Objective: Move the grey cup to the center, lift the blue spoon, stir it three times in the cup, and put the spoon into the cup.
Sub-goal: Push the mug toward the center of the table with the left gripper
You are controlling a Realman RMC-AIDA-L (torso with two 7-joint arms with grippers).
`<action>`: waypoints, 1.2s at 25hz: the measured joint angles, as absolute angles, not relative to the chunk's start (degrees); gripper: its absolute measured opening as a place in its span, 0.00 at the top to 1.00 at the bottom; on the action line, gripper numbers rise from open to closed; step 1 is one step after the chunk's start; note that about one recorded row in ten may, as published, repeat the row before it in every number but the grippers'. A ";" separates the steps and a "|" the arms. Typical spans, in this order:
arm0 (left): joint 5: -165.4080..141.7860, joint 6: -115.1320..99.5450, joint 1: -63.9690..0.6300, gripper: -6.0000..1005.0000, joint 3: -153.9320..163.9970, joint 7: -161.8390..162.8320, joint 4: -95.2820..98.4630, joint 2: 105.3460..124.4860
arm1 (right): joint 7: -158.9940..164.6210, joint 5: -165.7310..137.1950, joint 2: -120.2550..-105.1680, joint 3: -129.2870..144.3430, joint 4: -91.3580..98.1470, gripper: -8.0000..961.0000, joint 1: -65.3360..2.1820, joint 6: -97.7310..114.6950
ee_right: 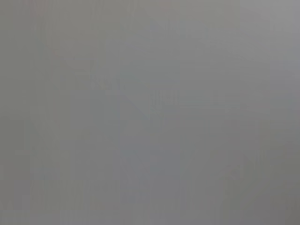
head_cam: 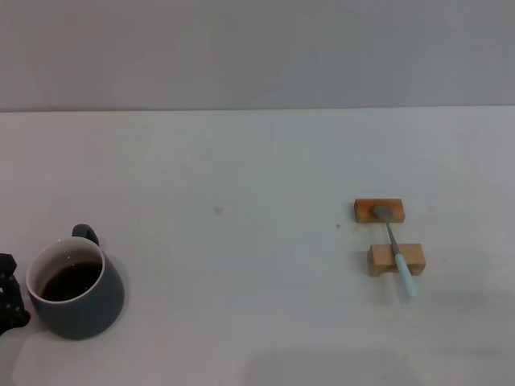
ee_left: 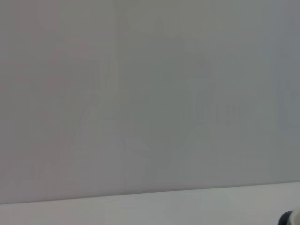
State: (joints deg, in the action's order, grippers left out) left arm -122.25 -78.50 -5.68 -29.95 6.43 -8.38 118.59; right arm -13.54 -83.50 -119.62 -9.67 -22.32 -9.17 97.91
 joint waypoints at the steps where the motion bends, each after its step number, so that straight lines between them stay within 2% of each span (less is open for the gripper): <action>1: -122.25 -78.48 -5.70 0.97 -29.78 6.43 -8.56 118.57 | -13.54 -83.49 -119.62 -9.67 -22.33 0.31 -9.21 97.91; 30: -122.28 -78.79 -7.12 0.95 -22.65 6.73 -12.81 118.45 | -13.54 -83.49 -119.53 -9.67 -22.32 0.31 -9.78 97.91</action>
State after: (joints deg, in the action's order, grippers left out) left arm -122.28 -78.79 -7.12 -22.65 6.73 -12.81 118.45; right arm -13.54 -83.49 -119.53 -9.67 -22.32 -9.78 97.91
